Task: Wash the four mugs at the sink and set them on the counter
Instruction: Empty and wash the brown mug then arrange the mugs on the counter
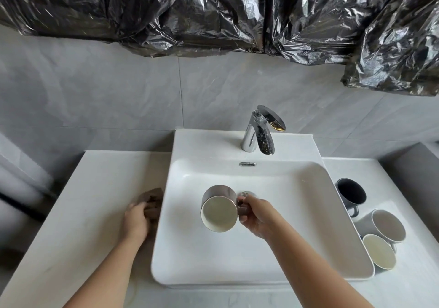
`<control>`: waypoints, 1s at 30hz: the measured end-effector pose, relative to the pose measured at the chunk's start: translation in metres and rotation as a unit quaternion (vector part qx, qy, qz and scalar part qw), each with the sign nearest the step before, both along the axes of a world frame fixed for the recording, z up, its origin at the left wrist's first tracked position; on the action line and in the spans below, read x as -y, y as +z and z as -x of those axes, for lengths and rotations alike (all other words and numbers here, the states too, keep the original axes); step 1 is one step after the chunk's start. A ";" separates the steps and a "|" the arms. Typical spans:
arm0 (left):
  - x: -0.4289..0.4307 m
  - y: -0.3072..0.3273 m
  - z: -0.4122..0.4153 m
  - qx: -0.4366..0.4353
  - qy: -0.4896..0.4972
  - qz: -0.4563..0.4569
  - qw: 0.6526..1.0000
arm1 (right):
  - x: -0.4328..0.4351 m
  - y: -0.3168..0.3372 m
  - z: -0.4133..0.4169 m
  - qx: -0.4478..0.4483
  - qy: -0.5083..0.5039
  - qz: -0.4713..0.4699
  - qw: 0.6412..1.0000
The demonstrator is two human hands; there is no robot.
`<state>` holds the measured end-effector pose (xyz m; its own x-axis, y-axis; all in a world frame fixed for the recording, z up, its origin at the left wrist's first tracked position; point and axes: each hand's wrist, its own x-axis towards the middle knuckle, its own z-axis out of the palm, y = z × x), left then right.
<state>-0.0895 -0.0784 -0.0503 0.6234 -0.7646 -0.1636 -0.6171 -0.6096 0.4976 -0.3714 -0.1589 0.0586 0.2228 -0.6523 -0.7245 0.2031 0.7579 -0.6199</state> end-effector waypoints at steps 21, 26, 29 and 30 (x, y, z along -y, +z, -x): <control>0.040 0.131 0.160 -0.065 -0.349 0.172 0.919 | 0.001 0.016 0.035 0.014 -0.228 -0.047 0.972; 0.050 0.113 0.170 0.154 -0.482 0.192 0.841 | 0.000 0.018 0.046 0.008 -0.243 -0.047 0.969; 0.053 0.109 0.171 0.189 -0.562 0.106 0.798 | -0.002 0.018 0.049 0.005 -0.230 -0.050 0.972; 0.053 0.109 0.172 0.213 -0.586 0.088 0.777 | -0.002 0.018 0.050 0.002 -0.224 -0.055 0.973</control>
